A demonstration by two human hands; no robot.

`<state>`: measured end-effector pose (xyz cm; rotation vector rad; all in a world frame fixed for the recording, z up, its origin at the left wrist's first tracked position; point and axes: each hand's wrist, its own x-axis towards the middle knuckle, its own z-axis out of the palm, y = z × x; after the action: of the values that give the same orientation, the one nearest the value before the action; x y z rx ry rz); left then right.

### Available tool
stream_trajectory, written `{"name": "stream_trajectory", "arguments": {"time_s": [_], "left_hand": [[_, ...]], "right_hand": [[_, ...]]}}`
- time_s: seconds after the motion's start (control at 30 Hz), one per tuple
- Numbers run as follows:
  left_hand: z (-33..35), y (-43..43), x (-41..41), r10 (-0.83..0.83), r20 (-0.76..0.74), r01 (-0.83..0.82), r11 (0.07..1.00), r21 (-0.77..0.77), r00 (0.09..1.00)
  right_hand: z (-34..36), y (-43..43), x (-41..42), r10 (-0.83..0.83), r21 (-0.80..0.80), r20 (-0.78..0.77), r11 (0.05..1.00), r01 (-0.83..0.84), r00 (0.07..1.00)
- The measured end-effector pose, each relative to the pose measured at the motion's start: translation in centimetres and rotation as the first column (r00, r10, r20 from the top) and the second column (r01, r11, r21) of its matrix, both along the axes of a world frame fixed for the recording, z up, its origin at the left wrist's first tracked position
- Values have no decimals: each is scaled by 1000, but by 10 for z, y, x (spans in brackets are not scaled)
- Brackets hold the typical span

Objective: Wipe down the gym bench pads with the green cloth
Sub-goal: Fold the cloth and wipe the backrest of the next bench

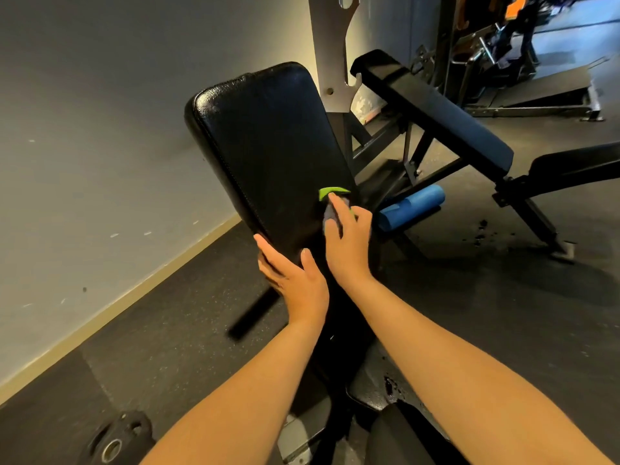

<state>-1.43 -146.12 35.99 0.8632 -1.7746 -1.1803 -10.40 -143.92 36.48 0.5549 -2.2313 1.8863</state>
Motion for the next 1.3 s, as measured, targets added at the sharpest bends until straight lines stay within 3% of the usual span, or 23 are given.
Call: {"name": "stream_trajectory", "arguments": {"time_s": [0.1, 0.23, 0.3, 0.4, 0.5, 0.53, 0.63, 0.7, 0.83, 0.93, 1.0, 1.13, 1.23, 1.3], "left_hand": [[-3, -1, 1, -6, -18, 5, 1000, -28, 1000], [-4, -2, 2, -18, -15, 18, 999, -31, 1000], [-2, -1, 2, -25, 2, 25, 999, -20, 1000], [3, -1, 5, -37, 31, 37, 999, -3, 999], [6, -1, 6, -42, 63, 42, 999, 2, 997], [6, -1, 6, -47, 67, 47, 999, 3, 997], [6, -1, 9, -69, 59, 69, 998, 13, 996], [5, -3, 10, -92, 41, 92, 996, 10, 995], [1, -6, 11, -124, 28, 124, 992, -13, 992], [-1, -9, 12, -143, 34, 144, 989, -39, 989], [-1, -10, 12, -142, 33, 142, 990, -24, 989], [-1, -9, 9, -115, 39, 115, 993, -13, 993], [-2, -10, 10, -117, 42, 118, 993, -15, 992], [-2, -12, 12, -144, 36, 144, 989, -10, 989]], "right_hand": [[-2, 6, 23, 218, 105, -240, 974, -198, 946], [4, 4, -2, 196, 178, -314, 973, -145, 929], [4, 2, -22, 132, 195, -248, 977, -84, 960], [-2, 7, -41, 43, 161, -25, 986, -38, 999], [-4, 19, -38, 35, 54, 308, 997, -55, 951], [-4, 24, -32, 64, 41, 331, 996, -83, 941], [5, 33, -9, 213, 75, 121, 972, -222, 970], [19, 32, 6, 342, 119, -9, 933, -338, 940], [37, 21, 14, 430, 190, -116, 894, -405, 895], [24, 21, -3, 347, 121, -54, 933, -339, 936], [9, 25, -19, 222, 42, 103, 973, -228, 969], [-12, 31, -26, 145, -23, 344, 989, -146, 928], [-15, 29, -8, 114, -14, 348, 993, -117, 931], [-20, 28, 12, 138, 18, 249, 989, -147, 959]]}}
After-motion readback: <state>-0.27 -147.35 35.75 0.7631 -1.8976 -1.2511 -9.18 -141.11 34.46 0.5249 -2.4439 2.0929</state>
